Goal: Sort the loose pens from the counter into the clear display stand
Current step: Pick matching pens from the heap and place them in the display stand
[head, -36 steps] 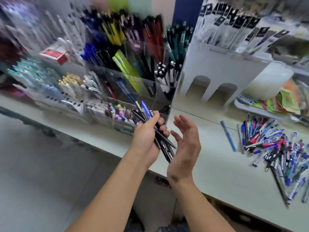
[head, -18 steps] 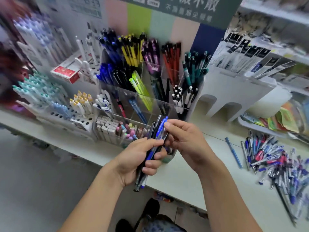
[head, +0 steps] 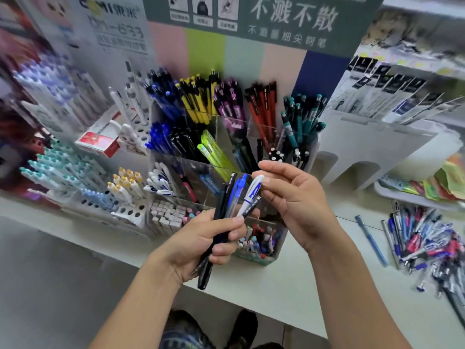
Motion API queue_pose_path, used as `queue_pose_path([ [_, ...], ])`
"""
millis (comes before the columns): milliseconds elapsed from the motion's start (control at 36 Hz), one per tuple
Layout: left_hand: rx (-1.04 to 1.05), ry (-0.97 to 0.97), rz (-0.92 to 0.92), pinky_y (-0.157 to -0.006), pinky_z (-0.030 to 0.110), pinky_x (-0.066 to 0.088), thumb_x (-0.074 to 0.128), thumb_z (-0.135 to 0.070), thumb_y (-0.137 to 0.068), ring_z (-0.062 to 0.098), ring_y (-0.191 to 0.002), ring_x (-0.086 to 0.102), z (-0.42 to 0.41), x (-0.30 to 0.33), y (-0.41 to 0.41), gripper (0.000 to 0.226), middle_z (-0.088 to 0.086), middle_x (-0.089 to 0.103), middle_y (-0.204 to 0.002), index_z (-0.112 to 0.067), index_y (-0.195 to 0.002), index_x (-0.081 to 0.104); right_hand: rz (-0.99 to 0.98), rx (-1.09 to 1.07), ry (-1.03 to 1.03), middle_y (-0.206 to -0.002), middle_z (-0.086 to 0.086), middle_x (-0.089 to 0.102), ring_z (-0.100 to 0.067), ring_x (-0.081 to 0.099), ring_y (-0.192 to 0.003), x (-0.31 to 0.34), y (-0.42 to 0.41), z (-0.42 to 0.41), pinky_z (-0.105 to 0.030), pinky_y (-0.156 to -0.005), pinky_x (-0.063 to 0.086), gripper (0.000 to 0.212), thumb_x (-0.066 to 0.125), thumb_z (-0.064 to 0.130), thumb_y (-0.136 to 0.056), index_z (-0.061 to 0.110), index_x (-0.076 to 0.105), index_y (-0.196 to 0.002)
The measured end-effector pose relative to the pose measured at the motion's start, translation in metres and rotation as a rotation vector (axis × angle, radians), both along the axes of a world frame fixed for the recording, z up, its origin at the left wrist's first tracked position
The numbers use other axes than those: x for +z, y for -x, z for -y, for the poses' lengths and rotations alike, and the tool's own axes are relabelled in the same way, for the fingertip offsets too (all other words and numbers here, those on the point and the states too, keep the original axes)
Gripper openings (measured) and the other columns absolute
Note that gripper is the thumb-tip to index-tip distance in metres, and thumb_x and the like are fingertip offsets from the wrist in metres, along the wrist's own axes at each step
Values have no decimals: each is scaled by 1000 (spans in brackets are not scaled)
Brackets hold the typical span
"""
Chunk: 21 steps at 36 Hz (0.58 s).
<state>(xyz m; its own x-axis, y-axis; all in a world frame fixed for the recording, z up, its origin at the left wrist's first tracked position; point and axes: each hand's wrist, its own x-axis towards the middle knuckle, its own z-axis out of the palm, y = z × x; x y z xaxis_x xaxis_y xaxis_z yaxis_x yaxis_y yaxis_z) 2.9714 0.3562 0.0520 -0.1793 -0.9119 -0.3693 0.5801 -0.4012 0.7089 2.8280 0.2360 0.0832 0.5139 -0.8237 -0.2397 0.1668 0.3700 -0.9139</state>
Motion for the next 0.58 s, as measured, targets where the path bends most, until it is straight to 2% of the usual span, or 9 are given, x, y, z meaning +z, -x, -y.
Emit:
queue_pose_path([
  [56,-49,10,153,-36,15,23,66,-19,-95,5,-42,29,4,4,-8,13,-1,41,-66,-8,-96,58,-49,19,28,-93,-9,76,-14,69,-80,0,-4,-3,-22,-72,54,20,67,-1,-90,8,72,-106],
  [83,-76,10,229,-37,16,23,65,-18,-97,6,-42,29,5,6,-12,17,-1,42,-65,-11,-90,52,-87,44,46,-93,-9,76,-16,68,-82,-2,-7,-4,-25,-75,54,18,70,5,-89,9,74,-105],
  [167,-131,34,326,-38,19,21,63,-17,-97,8,-42,29,10,8,-30,12,-2,43,-62,-15,-89,53,-155,29,91,-93,-14,75,-22,65,-83,-8,-16,-10,-32,-77,52,22,72,18,-82,8,76,-101],
  [194,-137,44,340,-38,19,21,64,-17,-96,9,-42,28,11,7,-37,8,-2,44,-61,-18,-90,60,-147,-55,101,-91,-13,76,-20,66,-80,-9,-20,-10,-30,-75,53,20,71,17,-84,8,76,-101],
  [278,-93,33,417,-39,20,21,66,-15,-96,10,-41,28,12,7,-64,18,1,46,-60,-31,-90,70,-45,-419,130,-82,-1,73,-10,64,-71,-1,-32,-7,-19,-67,51,11,62,9,-97,10,72,-102],
  [333,-8,43,439,-38,19,22,66,-14,-95,10,-40,27,11,6,-88,14,1,43,-58,-28,-97,67,20,-589,195,-83,2,73,-10,65,-76,8,-38,-1,-22,-74,53,12,59,9,-100,13,70,-102],
  [361,35,59,434,-37,18,21,67,-16,-94,10,-39,25,9,5,-101,13,0,39,-55,-29,-92,67,24,-623,246,-84,2,73,-12,67,-79,13,-42,-1,-25,-79,54,12,59,9,-100,15,70,-101],
  [472,171,129,397,-36,17,20,75,-28,-88,10,-35,22,-2,-8,-154,35,-4,30,-51,-31,-58,58,-202,-505,545,-89,-4,77,-19,73,-85,20,-76,-20,-31,-81,60,13,68,8,-95,17,74,-102],
  [583,137,135,362,-36,17,24,72,-35,-79,10,-35,23,-11,-21,-188,23,-3,31,-55,-31,-62,57,-391,-381,725,-93,3,77,-12,73,-87,-7,-129,-52,-26,-80,58,18,73,5,-91,17,77,-104],
])
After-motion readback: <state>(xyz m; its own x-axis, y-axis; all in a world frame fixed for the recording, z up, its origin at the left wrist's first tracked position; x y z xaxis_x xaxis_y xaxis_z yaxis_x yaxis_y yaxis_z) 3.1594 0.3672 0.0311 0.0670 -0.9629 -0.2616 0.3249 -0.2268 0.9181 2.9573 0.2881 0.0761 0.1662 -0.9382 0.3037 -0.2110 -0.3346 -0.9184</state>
